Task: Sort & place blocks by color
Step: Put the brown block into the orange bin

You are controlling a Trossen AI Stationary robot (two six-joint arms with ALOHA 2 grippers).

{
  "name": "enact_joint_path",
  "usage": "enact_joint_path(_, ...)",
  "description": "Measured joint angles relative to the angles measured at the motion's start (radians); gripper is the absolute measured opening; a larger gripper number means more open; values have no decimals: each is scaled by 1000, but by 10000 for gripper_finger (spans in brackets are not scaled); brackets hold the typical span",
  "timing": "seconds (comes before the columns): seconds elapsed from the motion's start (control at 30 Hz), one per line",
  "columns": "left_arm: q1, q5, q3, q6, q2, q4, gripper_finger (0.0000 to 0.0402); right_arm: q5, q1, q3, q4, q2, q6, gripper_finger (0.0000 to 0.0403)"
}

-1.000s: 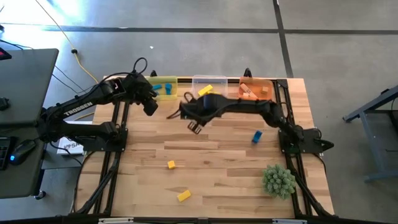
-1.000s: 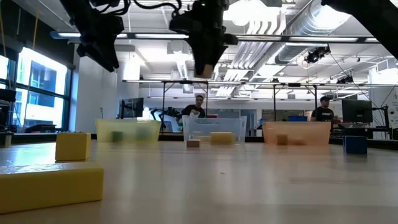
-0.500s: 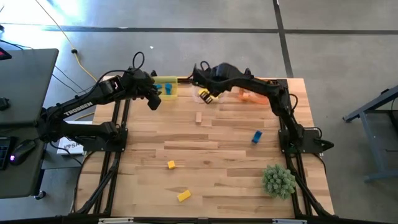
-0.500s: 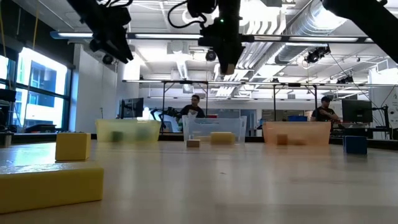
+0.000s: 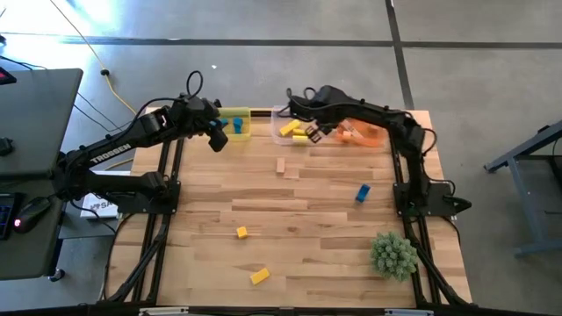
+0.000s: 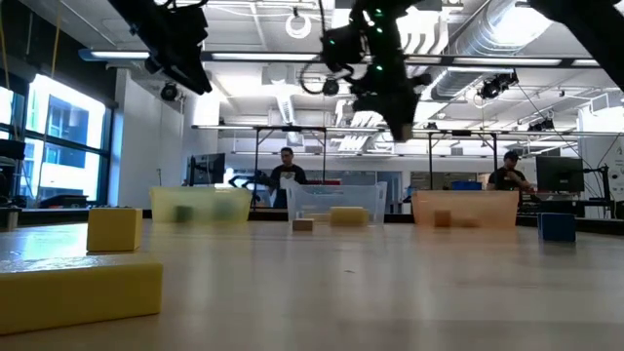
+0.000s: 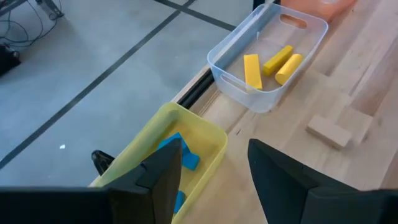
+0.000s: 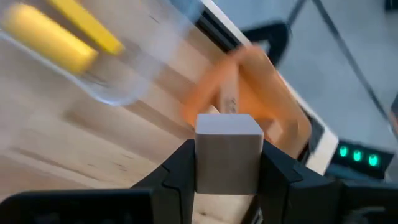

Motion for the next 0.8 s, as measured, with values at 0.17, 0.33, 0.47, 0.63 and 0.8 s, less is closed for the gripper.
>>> enact_joint_path(0.17,0,-2,0,0,0,0,172,-17,-61,-229,77,-134,82,100)
enact_joint_path(0.33,0,-2,0,-9,0,16,172,-78,-147,-448,258,-257,109,100)
enact_joint_path(0.47,0,-2,0,-34,0,17,172,-127,-239,-599,422,-314,104,100)
enact_joint_path(0.63,0,-2,0,-42,0,17,172,-226,-340,-719,614,-324,46,100)
enact_joint_path(0.8,0,-2,0,-71,0,17,172,-299,-403,-786,742,-324,24,100)
